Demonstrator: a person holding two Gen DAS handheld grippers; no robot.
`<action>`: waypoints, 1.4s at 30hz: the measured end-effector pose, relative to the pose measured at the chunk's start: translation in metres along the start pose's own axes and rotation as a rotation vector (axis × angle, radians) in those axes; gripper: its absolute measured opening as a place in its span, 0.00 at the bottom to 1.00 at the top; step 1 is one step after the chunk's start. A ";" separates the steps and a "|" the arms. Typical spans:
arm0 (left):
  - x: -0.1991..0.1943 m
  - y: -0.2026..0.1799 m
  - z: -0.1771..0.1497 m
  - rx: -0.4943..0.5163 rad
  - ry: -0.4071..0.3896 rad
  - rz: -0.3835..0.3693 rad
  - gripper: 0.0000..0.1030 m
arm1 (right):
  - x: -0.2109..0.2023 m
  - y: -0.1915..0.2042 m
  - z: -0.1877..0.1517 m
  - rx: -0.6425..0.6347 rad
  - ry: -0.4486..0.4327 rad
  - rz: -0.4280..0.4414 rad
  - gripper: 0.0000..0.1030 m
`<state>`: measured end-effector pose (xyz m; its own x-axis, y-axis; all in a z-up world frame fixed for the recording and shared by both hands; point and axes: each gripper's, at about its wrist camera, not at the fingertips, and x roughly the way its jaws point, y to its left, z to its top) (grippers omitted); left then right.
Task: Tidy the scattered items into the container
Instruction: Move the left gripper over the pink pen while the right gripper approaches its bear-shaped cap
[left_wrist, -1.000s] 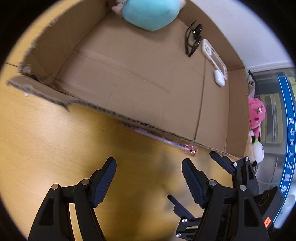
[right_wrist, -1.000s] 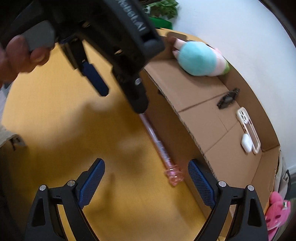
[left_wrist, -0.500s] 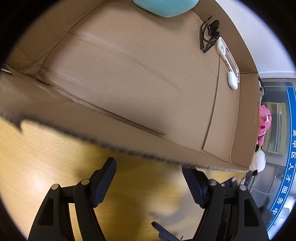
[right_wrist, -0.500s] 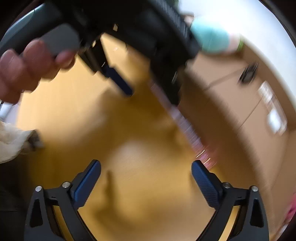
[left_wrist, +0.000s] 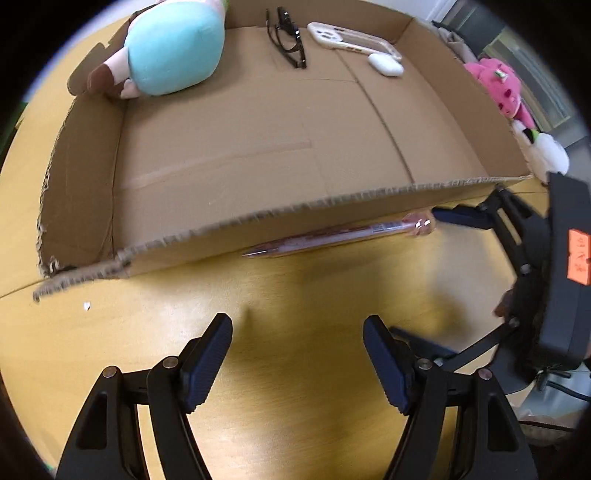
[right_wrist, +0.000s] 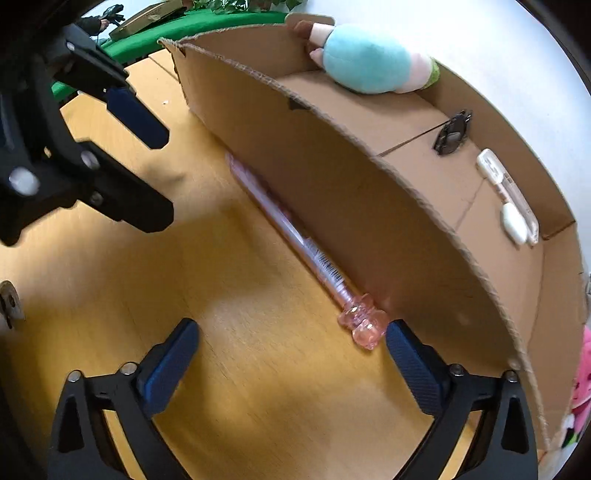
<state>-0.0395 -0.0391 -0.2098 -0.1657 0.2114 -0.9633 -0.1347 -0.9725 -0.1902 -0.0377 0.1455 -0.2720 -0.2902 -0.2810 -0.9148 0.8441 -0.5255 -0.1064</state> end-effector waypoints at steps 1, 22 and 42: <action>0.000 0.002 0.001 0.003 -0.005 -0.002 0.71 | 0.003 -0.002 0.001 0.018 0.011 0.029 1.00; 0.021 -0.013 -0.011 0.404 0.089 -0.073 0.70 | 0.018 -0.008 0.021 -0.123 0.016 0.151 0.99; 0.015 -0.057 -0.047 0.824 0.005 0.140 0.70 | -0.032 0.036 -0.019 -0.154 0.007 0.094 0.99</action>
<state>0.0113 0.0148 -0.2227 -0.2303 0.0912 -0.9688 -0.7845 -0.6065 0.1294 0.0107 0.1513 -0.2538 -0.2045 -0.3171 -0.9261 0.9265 -0.3680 -0.0786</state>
